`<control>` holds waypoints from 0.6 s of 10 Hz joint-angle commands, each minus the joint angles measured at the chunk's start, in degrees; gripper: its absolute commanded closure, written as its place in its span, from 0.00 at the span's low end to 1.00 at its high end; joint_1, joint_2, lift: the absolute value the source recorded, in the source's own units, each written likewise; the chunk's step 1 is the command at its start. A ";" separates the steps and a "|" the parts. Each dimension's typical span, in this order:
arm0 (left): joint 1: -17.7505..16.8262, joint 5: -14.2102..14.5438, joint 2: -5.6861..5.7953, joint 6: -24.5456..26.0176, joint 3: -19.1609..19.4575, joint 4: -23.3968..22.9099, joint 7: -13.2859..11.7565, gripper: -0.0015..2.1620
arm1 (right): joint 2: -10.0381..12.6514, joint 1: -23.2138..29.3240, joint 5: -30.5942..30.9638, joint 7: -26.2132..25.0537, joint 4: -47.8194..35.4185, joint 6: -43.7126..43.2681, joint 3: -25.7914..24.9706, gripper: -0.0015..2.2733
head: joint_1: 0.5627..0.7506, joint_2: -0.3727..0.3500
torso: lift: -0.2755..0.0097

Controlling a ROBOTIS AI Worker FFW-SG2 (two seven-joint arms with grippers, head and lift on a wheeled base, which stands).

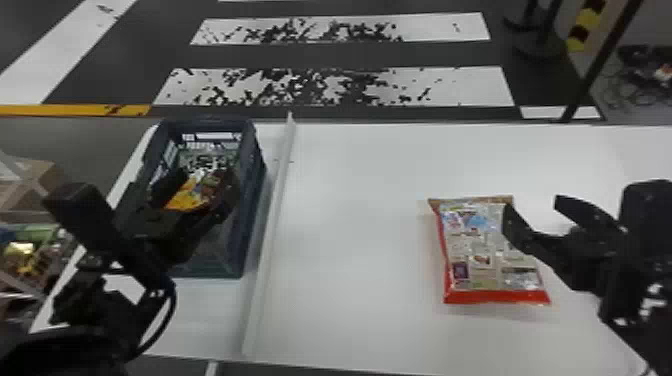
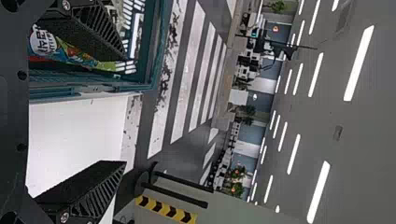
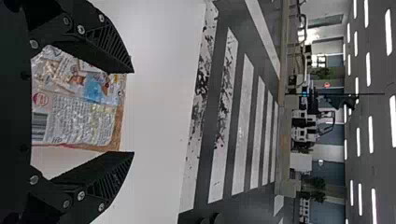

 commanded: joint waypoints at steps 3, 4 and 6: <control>0.01 0.00 -0.15 0.00 -0.16 -0.01 -0.09 0.04 | 1.48 1.34 -0.12 -2.17 0.14 5.07 -6.93 0.03 | 0.70 0.52 | 0.63; 0.01 0.00 -0.15 0.00 -0.16 -0.01 -0.09 0.04 | 1.39 0.64 -0.04 -2.08 1.28 7.36 -8.60 0.02 | 0.70 0.48 | 0.63; 0.01 0.09 -0.15 0.00 -0.16 -0.01 -0.17 0.04 | 0.86 -1.65 0.23 -1.38 5.85 8.94 -10.88 0.02 | 0.70 0.42 | 0.63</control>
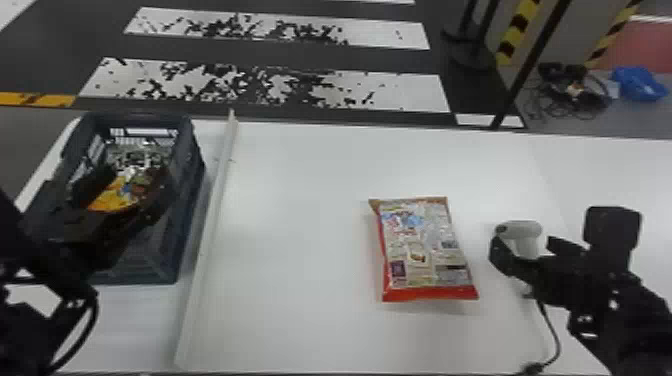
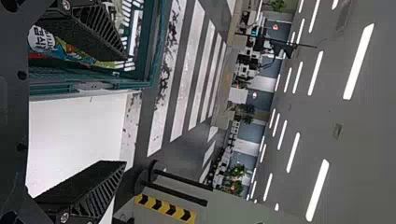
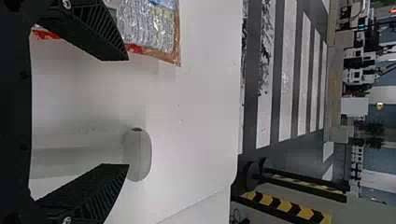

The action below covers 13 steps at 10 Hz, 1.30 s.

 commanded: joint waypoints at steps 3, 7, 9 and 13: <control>0.18 0.02 -0.15 0.00 0.09 -0.09 -0.09 0.04 | -1.96 -4.59 0.26 1.64 8.80 2.11 -2.04 0.02 | 0.70 0.34 | 0.63; 0.27 0.02 -0.15 0.00 0.09 -0.18 -0.09 0.04 | -3.81 -9.51 1.31 3.14 16.63 3.34 -1.69 0.24 | 0.70 0.31 | 0.63; 0.18 0.02 -0.15 0.00 0.09 -0.09 -0.09 0.04 | -4.51 -10.91 2.28 3.14 17.59 7.73 -1.51 0.87 | 0.70 0.30 | 0.63; 0.09 0.02 -0.15 0.00 0.09 -0.09 -0.09 0.04 | -3.72 -9.07 1.49 2.17 13.11 7.21 -1.78 0.99 | 0.70 0.28 | 0.63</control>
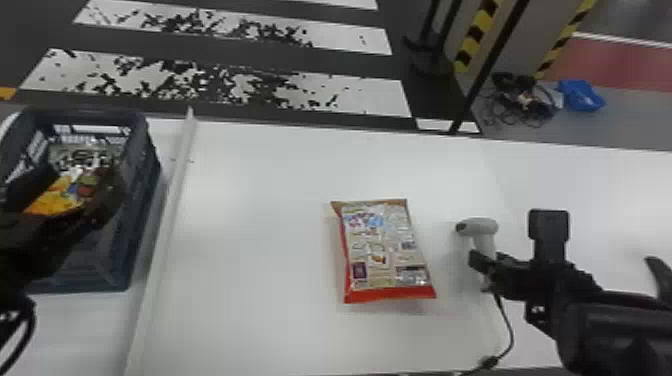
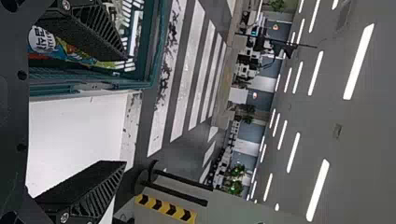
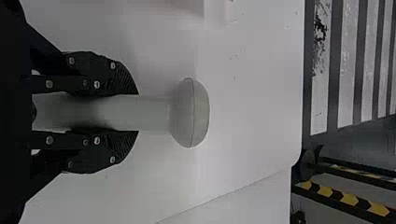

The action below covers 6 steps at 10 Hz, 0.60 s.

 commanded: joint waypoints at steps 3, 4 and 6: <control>-0.03 0.00 -0.15 -0.01 -0.09 0.00 0.00 0.04 | 2.52 6.64 -1.59 0.07 -12.19 1.74 0.44 0.99 | 0.70 0.32 | 0.63; -0.03 0.00 -0.15 -0.01 -0.09 0.09 0.00 0.04 | 3.40 8.83 -2.12 -0.01 -15.62 1.91 1.14 0.99 | 0.70 0.34 | 0.63; -0.03 0.00 -0.15 0.16 -0.09 0.17 0.00 0.04 | 4.19 11.56 -2.29 0.07 -20.54 4.90 3.17 0.99 | 0.70 0.39 | 0.63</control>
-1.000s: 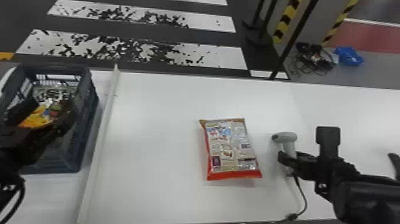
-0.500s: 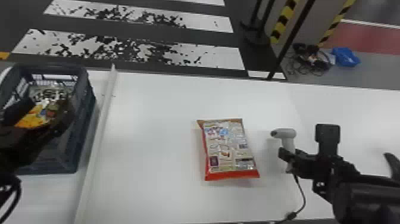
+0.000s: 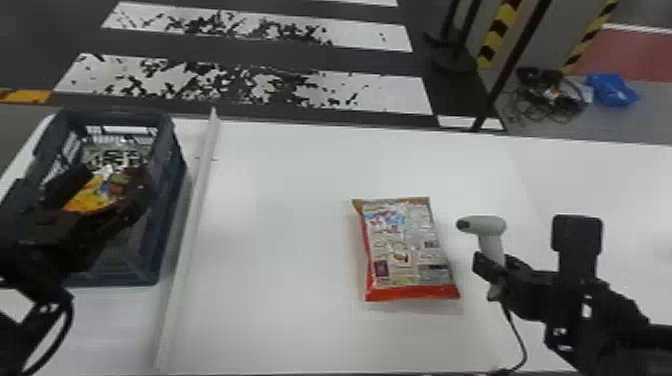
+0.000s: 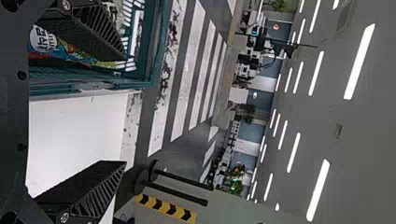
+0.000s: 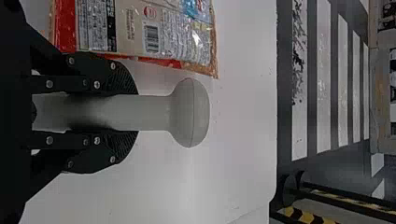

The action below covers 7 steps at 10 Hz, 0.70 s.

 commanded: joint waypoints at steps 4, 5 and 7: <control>0.09 0.09 -0.15 -0.05 0.00 0.11 0.00 0.04 | 0.27 2.92 0.06 0.06 -4.66 3.28 4.46 0.99 | 0.70 0.48 | 0.63; 0.09 0.18 -0.15 -0.05 0.09 0.20 0.00 0.04 | 0.27 3.01 0.32 0.15 -4.84 3.63 5.16 0.99 | 0.70 0.50 | 0.63; 0.09 0.18 -0.15 -0.05 0.09 0.11 0.00 0.04 | 0.36 3.01 0.68 0.06 -4.84 3.98 5.96 0.99 | 0.70 0.53 | 0.63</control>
